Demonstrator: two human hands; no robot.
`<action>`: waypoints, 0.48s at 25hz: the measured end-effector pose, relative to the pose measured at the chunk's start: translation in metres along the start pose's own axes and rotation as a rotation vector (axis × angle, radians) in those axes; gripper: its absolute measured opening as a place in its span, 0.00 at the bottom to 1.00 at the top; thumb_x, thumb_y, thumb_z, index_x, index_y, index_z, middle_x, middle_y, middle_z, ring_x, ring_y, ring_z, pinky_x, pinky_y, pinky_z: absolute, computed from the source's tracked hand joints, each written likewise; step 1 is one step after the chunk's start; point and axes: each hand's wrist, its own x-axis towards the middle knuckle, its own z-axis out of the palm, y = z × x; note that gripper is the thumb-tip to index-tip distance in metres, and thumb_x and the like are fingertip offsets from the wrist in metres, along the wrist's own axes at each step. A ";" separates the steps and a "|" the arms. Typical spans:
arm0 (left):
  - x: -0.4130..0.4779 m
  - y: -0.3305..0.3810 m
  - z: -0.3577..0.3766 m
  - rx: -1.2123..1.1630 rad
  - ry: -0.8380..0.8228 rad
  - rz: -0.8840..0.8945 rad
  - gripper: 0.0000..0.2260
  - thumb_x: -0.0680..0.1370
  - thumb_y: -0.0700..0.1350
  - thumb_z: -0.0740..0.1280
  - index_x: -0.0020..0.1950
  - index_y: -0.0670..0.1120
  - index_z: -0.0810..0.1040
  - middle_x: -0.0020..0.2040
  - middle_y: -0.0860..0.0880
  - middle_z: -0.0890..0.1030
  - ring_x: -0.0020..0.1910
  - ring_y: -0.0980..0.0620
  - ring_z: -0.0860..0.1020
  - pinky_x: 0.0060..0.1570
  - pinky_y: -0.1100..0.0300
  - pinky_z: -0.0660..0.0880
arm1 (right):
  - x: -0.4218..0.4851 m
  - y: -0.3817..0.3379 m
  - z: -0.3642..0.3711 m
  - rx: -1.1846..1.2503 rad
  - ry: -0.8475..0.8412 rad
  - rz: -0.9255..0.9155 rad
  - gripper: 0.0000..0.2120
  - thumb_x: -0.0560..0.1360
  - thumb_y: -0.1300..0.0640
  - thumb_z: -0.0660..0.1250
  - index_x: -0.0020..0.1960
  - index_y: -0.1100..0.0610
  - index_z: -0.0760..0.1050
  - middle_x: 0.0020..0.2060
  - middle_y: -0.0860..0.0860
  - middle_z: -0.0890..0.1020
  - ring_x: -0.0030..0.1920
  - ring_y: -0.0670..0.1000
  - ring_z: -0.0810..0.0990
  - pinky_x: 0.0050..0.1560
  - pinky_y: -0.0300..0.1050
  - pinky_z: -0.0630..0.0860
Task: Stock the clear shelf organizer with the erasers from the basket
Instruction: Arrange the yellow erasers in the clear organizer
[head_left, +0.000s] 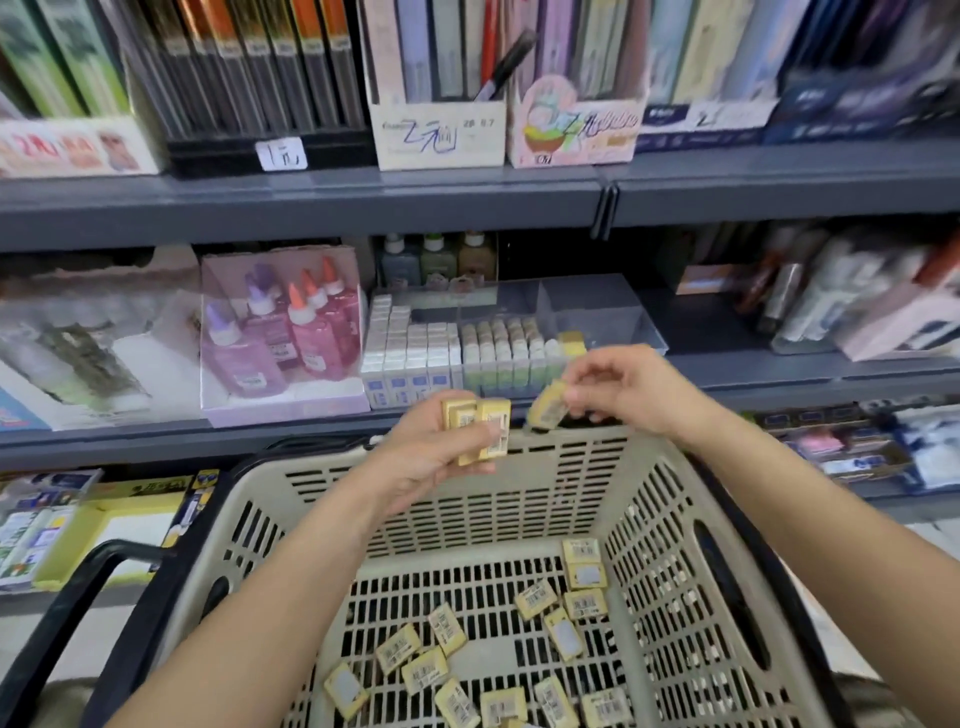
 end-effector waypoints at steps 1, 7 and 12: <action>0.005 0.009 0.004 -0.043 -0.008 0.058 0.21 0.65 0.39 0.74 0.54 0.45 0.73 0.44 0.47 0.84 0.44 0.50 0.83 0.38 0.61 0.79 | 0.010 -0.003 -0.014 0.012 0.097 -0.026 0.09 0.71 0.65 0.71 0.38 0.52 0.77 0.28 0.46 0.81 0.30 0.42 0.80 0.33 0.36 0.76; 0.035 0.026 0.018 -0.113 0.137 0.169 0.13 0.72 0.36 0.69 0.52 0.47 0.71 0.49 0.45 0.79 0.43 0.52 0.82 0.38 0.62 0.79 | 0.073 0.006 -0.052 -0.451 0.418 -0.071 0.06 0.72 0.57 0.70 0.48 0.55 0.78 0.42 0.54 0.81 0.43 0.52 0.78 0.41 0.36 0.67; 0.041 0.014 0.008 -0.071 0.144 0.177 0.13 0.73 0.35 0.68 0.53 0.47 0.70 0.52 0.43 0.77 0.47 0.49 0.80 0.41 0.61 0.79 | 0.093 0.020 -0.037 -0.556 0.264 -0.033 0.07 0.74 0.56 0.68 0.52 0.56 0.78 0.48 0.54 0.82 0.48 0.54 0.79 0.47 0.39 0.70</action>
